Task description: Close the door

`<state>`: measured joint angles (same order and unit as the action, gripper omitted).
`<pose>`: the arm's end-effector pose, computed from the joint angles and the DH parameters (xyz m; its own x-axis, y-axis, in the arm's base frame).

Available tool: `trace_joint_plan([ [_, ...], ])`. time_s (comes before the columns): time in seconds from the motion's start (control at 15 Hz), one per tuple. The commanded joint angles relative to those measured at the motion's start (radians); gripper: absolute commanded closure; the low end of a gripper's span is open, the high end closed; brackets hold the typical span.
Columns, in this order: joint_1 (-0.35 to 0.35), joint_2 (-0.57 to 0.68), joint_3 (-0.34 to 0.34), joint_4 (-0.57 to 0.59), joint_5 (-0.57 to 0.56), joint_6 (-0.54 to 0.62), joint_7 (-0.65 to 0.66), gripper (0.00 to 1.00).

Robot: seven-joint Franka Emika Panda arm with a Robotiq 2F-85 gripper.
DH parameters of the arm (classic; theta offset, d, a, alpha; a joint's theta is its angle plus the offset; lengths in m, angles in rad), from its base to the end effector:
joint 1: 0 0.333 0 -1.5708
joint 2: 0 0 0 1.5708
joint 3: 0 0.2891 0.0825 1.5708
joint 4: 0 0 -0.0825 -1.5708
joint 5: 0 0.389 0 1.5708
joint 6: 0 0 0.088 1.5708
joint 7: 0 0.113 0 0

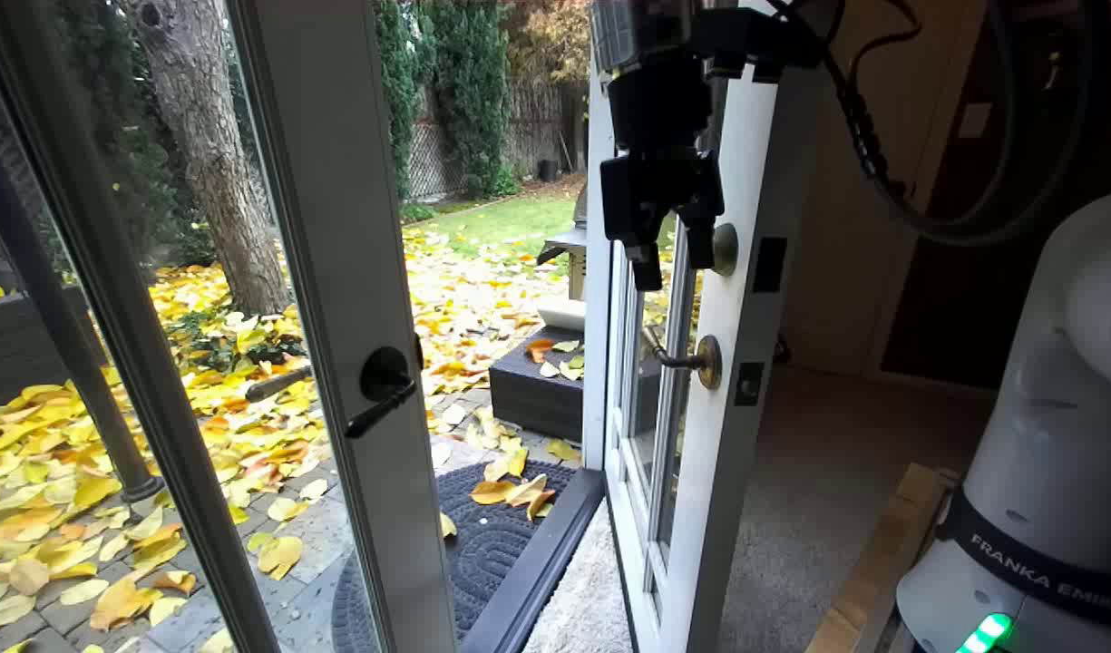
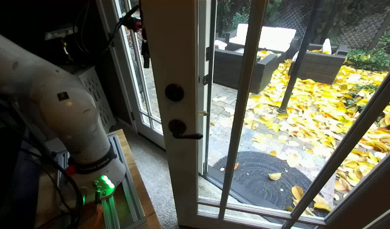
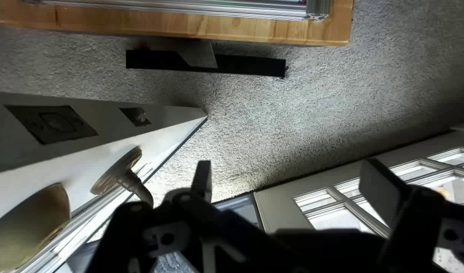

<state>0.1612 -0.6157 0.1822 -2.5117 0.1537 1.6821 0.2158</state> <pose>0.3333 0.1351 0.4375 0.9740 0.0470 -0.2218 0.0498 -0.9987 0.0072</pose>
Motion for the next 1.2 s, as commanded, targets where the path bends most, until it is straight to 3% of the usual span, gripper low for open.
trace_joint_plan([
  [0.0, -0.008, 0.000, 0.006, 0.001, 0.003, -0.002, -0.004, 0.00],
  [0.53, 0.004, 0.018, 0.020, 0.020, 0.023, 0.003, 0.009, 0.00],
  [0.87, 0.021, 0.168, 0.144, 0.117, 0.131, 0.166, 0.213, 0.00],
  [1.0, 0.022, 0.247, 0.212, 0.160, 0.097, 0.266, 0.296, 0.00],
  [1.07, 0.022, 0.286, 0.239, 0.179, 0.074, 0.313, 0.330, 0.25],
  [1.13, 0.015, 0.325, 0.266, 0.192, 0.036, 0.370, 0.371, 0.28],
])
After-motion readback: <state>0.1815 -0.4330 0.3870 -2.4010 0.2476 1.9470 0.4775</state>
